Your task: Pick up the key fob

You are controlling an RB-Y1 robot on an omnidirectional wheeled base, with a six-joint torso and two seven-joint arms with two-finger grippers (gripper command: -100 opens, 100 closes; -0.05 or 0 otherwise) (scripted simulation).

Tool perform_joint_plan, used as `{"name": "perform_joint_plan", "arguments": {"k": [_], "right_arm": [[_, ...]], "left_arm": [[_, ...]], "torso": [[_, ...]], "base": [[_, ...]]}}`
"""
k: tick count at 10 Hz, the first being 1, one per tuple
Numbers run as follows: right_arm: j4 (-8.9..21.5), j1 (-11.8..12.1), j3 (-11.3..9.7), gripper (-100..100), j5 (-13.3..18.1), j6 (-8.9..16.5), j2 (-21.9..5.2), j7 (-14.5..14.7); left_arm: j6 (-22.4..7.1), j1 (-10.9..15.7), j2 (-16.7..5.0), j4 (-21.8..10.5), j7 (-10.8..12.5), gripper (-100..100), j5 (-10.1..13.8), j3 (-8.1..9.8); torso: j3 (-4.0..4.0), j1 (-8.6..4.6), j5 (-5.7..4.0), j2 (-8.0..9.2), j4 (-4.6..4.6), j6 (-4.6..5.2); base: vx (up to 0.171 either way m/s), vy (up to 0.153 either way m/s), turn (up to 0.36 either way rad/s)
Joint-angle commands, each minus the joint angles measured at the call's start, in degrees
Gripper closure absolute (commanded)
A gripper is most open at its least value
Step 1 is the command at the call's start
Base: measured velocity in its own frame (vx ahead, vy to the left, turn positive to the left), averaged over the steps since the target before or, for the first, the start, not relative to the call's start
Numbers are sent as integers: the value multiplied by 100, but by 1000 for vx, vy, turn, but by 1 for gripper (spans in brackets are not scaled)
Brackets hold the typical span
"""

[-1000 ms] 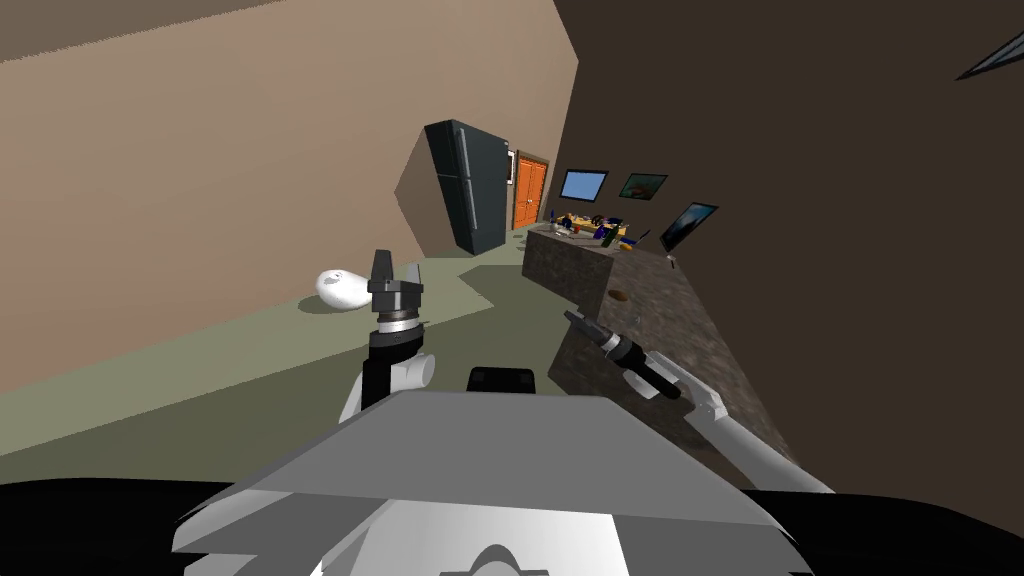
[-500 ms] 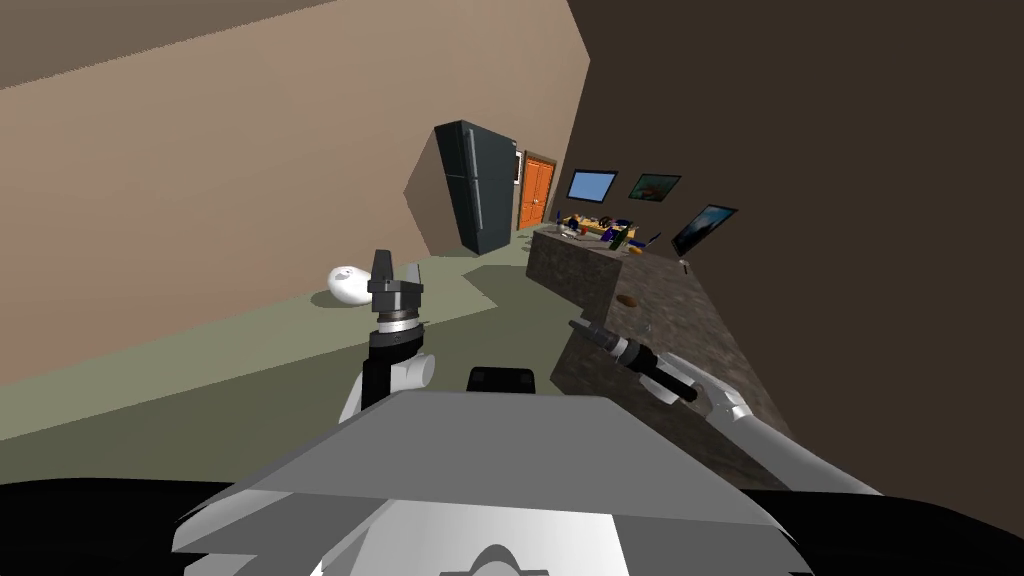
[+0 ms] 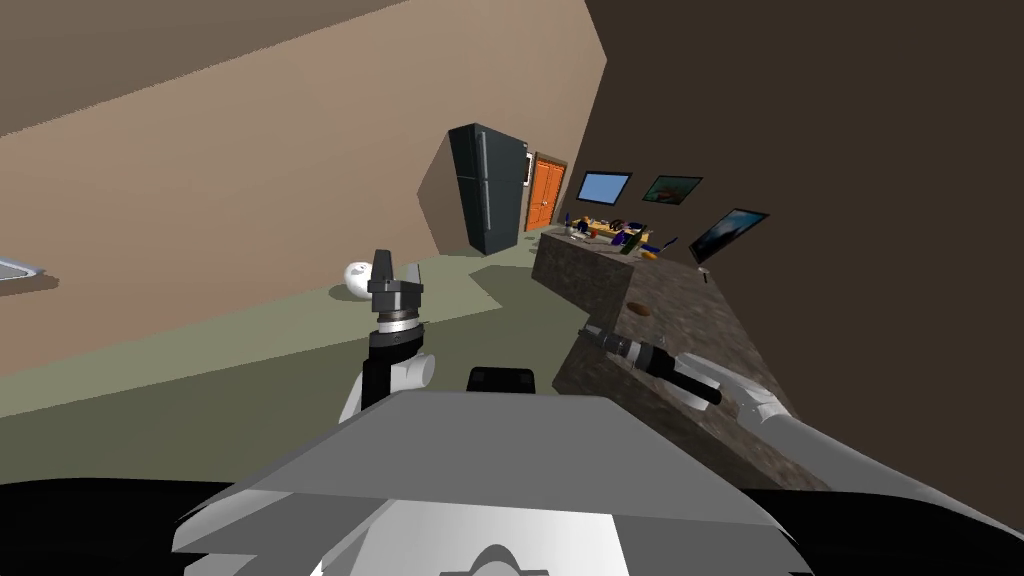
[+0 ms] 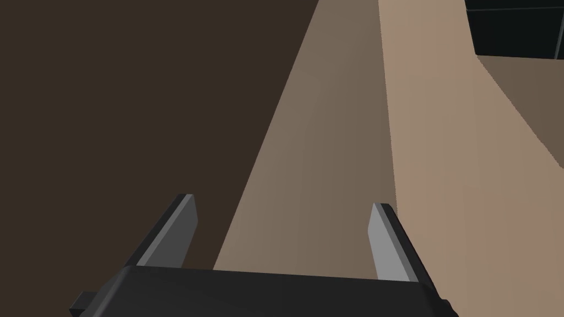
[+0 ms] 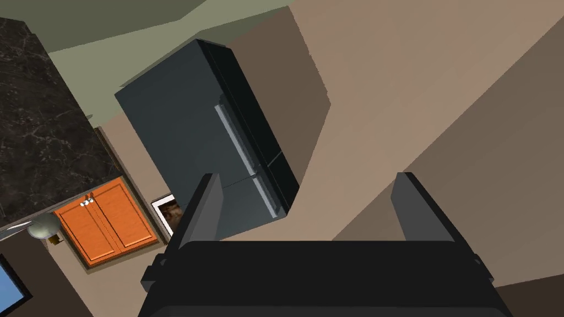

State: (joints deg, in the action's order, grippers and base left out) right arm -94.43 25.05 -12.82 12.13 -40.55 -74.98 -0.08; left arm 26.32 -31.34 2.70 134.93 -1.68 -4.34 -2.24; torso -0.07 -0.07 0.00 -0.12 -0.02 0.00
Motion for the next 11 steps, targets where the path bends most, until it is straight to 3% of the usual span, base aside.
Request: {"name": "perform_joint_plan", "arguments": {"k": [1, 2, 5, 6, 8, 9, 10, 11], "right_arm": [[108, 49, -78, -100, 75, -3, -165, 60], [365, 102, -188, -100, 169, -66, -404, 74], [632, 161, -301, -100, 265, -127, -741, 87], [886, 225, -416, -100, 361, -185, -956, 99], [886, 225, -416, -100, 361, -185, -1002, 99], [1132, 293, -533, -100, 456, -240, -1245, 109], [1132, 293, -533, -100, 456, -240, -1245, 109], [1368, 364, -651, -100, 551, -291, -1469, 118]], "left_arm": [[0, 0, 0, 0, 0, 0, 0, 0], [0, 0, 0, 0, 0, 0, 0, 0], [0, 0, 0, 0, 0, 0, 0, 0], [0, -1, 0, 0, 0, 0, 0, 1], [0, -1, 0, 0, 0, 0, 0, 1], [0, -1, 0, 0, 0, 0, 0, 1], [0, 0, 0, 0, 0, 0, 0, 0], [0, -1, 0, 0, 0, 0, 0, 1]], "torso": [[0, 0, 0, 0, 0, 0], [1, -1, -2, 2, 0, 3], [0, -5, -2, 1, 0, 0], [1, -6, -2, 1, 0, 4], [2, -9, -3, 4, 1, 5], [6, -1, -2, 10, 2, 6], [5, -3, -1, 8, 2, 1], [4, -5, -4, 7, 2, 4]], "base": [[27, -19, 82], [33, -21, 174], [28, -28, 108], [32, -42, 164], [14, -32, 31], [12, -28, 165], [15, -37, 92], [23, -55, 128]]}}
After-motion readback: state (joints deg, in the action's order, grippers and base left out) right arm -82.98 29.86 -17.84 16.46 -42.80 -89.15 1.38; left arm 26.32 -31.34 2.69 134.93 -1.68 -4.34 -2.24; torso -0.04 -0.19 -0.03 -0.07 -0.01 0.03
